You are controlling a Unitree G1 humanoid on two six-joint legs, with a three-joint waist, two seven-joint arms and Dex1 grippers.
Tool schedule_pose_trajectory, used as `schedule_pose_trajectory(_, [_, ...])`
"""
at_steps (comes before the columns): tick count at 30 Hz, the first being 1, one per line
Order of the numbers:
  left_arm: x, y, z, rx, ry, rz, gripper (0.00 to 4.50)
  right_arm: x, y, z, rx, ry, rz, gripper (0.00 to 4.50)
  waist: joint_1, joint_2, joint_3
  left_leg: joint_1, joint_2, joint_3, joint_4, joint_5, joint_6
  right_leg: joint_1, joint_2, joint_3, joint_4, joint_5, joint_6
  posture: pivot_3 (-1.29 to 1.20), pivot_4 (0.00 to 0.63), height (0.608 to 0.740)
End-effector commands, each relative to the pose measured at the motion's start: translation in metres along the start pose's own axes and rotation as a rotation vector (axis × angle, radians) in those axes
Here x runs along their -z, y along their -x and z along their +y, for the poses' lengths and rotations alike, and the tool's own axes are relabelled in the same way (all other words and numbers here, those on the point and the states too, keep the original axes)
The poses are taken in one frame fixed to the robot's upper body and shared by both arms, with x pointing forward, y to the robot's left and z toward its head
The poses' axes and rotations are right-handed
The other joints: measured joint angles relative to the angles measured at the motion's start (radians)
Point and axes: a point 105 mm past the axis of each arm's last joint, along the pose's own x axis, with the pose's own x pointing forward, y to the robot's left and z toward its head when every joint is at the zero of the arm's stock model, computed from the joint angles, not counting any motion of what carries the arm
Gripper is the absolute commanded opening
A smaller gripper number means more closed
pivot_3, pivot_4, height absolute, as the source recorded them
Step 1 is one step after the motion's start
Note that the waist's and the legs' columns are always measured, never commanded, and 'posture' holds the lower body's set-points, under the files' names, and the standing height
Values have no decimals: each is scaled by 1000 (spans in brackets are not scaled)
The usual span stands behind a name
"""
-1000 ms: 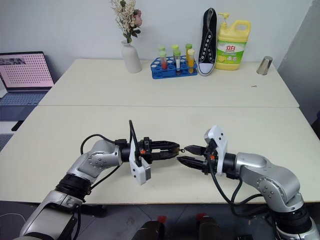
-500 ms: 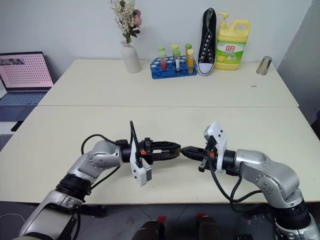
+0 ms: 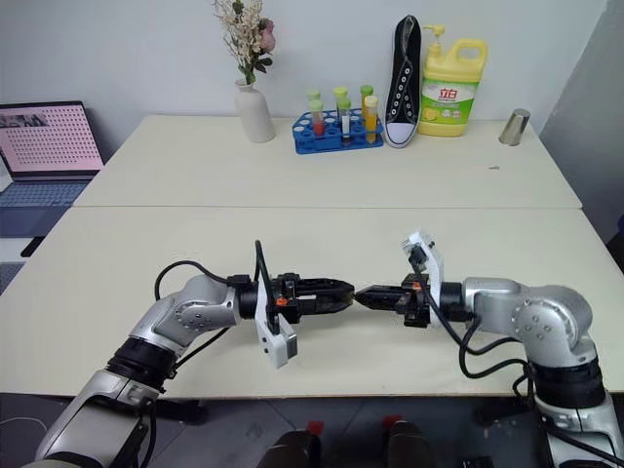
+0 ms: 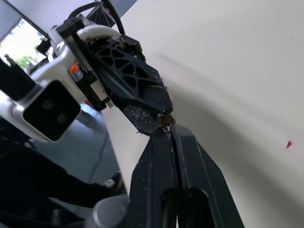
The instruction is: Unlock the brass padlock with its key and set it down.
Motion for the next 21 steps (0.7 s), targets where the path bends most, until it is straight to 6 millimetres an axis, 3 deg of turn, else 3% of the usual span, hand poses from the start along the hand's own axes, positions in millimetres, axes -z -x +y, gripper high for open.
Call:
schedule_pose_trajectory(1, [7,5,11,-27,-37,32,964,-5,-3,15,-94,-53,7,0,0,0,0,0,0,0,0,0,0,0,0,0,0,0,0,0,150,740])
schedule_pose_trajectory(21, [8,4,10,-22,-54,33,964,-9,-13,17,-130,-175,11,0,-3,1,0,0,0,0,0,0,0,0,0,0,1,0,0,0,150,740])
